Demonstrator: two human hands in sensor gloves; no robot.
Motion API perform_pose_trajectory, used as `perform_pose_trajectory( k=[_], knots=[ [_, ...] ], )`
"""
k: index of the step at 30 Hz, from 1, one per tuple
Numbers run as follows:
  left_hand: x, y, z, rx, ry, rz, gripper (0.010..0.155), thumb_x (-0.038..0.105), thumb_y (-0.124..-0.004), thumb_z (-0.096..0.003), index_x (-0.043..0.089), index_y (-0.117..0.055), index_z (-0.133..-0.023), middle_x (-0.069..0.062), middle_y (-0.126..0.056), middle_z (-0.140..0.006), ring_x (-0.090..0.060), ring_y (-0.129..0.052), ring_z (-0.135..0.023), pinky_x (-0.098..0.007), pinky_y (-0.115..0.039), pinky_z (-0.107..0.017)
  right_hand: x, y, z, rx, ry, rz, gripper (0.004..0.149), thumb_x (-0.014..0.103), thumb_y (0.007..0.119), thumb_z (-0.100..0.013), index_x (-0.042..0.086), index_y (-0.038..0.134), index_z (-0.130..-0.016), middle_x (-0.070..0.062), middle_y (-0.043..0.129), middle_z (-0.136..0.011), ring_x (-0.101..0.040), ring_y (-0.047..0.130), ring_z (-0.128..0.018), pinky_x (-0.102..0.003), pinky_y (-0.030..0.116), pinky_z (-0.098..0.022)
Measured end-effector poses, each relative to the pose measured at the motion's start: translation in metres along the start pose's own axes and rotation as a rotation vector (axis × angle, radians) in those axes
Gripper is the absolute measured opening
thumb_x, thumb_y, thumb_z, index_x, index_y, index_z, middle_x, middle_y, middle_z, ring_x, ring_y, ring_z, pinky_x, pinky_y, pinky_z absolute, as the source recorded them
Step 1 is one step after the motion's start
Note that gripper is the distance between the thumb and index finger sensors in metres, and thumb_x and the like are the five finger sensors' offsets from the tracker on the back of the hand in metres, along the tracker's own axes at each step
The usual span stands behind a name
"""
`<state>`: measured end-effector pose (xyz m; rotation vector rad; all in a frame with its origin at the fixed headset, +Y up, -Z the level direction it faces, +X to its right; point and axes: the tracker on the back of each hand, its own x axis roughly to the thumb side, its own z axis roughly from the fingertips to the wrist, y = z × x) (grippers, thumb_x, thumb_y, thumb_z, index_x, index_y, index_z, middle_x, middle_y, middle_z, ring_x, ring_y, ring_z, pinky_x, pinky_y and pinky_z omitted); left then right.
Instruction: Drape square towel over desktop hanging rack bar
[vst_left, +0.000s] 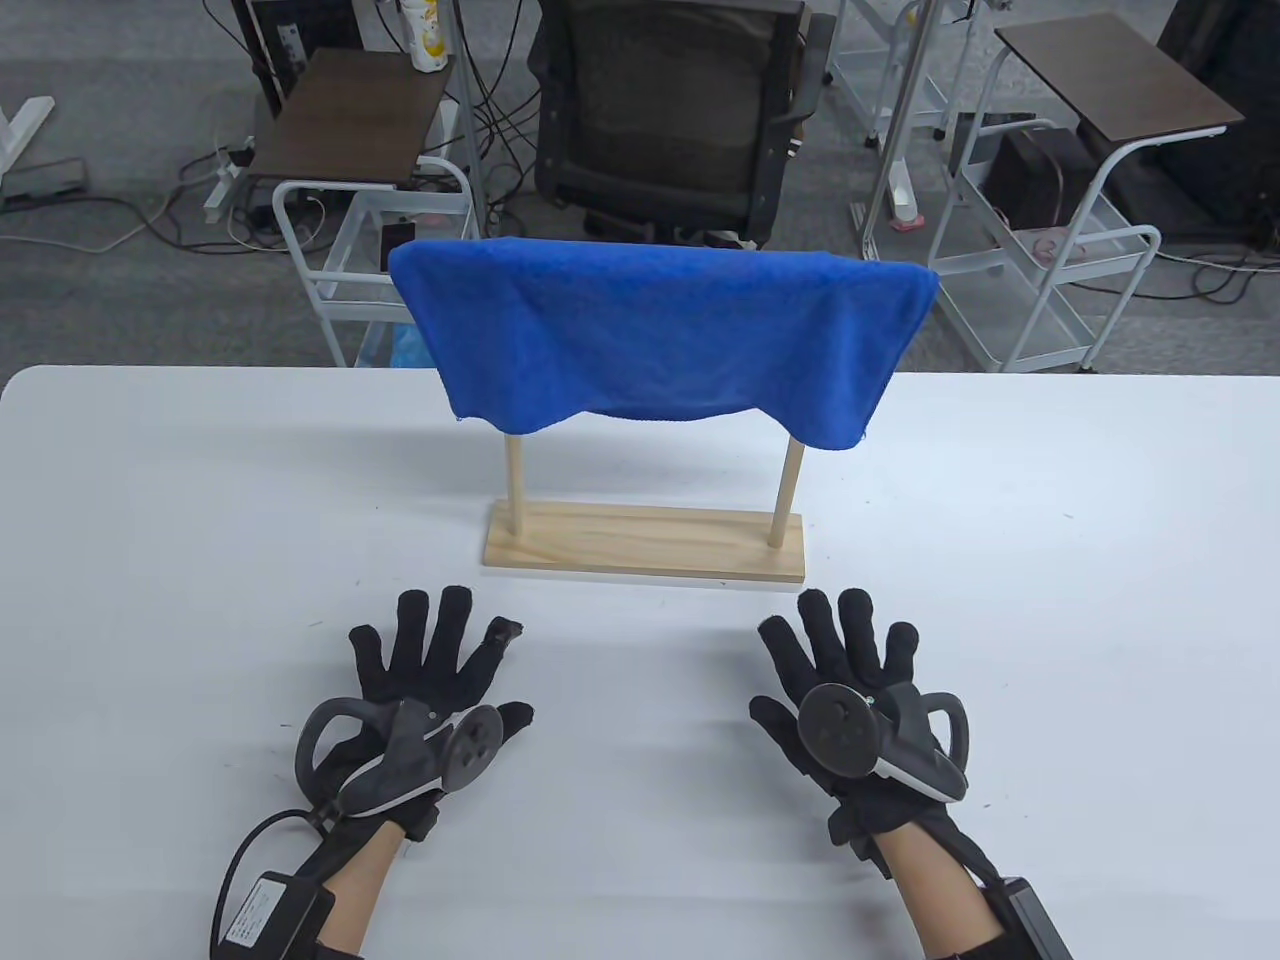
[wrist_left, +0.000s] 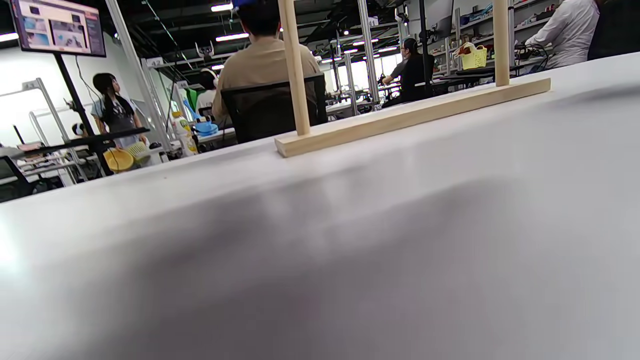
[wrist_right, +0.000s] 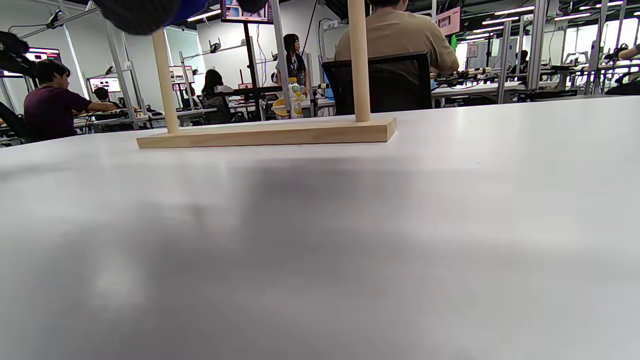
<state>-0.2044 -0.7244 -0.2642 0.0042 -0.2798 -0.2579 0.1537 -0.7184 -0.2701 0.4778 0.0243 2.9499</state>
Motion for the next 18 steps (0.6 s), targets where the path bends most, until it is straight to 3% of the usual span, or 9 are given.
perform_pose_trajectory(
  k=[18],
  knots=[
    [-0.0019, -0.0006, 0.0013, -0.01, -0.005, 0.024, 0.084, 0.073, -0.04, -0.0545, 0.032, -0.026, -0.127, -0.019, -0.018, -0.133, -0.052, -0.023, -0.117, -0.078, -0.028, -0.078, -0.002, 0.0017, 0.0024, 0.031, -0.026, -0.104, 0.071, 0.057, 0.055, -0.063, 0.025, 0.026, -0.119, -0.014, 0.005, -0.12, -0.045, 0.0, -0.108, -0.072, 0.011, -0.069]
  ],
)
